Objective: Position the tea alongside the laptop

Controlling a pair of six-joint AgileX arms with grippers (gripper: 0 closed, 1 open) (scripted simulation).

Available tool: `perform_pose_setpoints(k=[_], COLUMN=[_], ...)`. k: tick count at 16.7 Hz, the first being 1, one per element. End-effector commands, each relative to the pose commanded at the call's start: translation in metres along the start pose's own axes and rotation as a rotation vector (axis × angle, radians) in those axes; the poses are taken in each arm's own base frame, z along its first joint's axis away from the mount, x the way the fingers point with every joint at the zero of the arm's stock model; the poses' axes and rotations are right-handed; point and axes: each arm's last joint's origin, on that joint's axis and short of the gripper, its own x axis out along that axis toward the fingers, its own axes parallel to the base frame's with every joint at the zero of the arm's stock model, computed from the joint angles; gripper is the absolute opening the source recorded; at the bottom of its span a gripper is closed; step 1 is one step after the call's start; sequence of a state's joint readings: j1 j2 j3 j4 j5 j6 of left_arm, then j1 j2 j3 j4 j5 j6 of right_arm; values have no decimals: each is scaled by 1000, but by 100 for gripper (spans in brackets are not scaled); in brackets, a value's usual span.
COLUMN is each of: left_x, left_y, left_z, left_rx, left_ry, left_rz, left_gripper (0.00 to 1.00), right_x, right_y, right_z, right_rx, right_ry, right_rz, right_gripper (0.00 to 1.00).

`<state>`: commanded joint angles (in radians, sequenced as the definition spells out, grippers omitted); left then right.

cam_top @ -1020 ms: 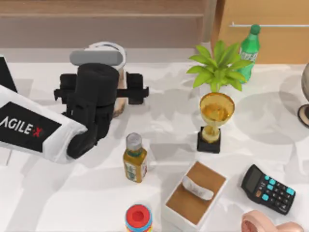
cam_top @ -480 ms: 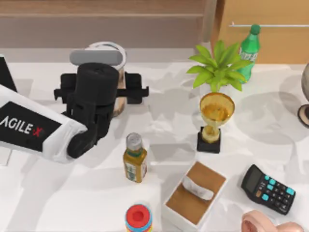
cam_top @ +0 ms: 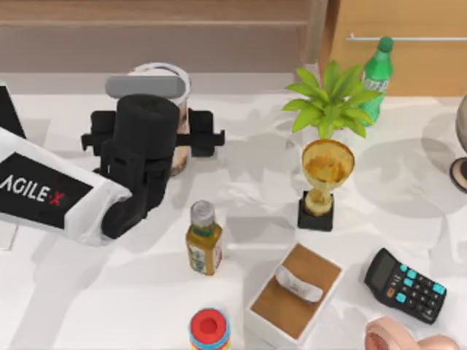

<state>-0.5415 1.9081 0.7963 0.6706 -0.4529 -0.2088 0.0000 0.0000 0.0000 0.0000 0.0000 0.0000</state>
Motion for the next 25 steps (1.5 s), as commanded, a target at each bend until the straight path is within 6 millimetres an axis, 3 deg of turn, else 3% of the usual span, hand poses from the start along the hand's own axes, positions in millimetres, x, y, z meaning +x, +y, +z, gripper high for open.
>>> perform_pose_setpoints(k=[11,14,19,25], left_x=[-4,-9,-34,-71], left_y=[0,-3,-4,8], left_z=[7,29,60,74], left_rx=[6,-31,-75,-85], left_ry=[5,-67,-164,-218], left_rz=[0,-21,-77,-139], left_gripper=[0,0,0,0], right_x=[0,0,0,0], right_y=[0,0,0,0], right_z=[0,0,0,0], right_rx=[0,0,0,0], right_ry=[0,0,0,0], right_rz=[0,0,0,0], right_gripper=[100,100,100,100])
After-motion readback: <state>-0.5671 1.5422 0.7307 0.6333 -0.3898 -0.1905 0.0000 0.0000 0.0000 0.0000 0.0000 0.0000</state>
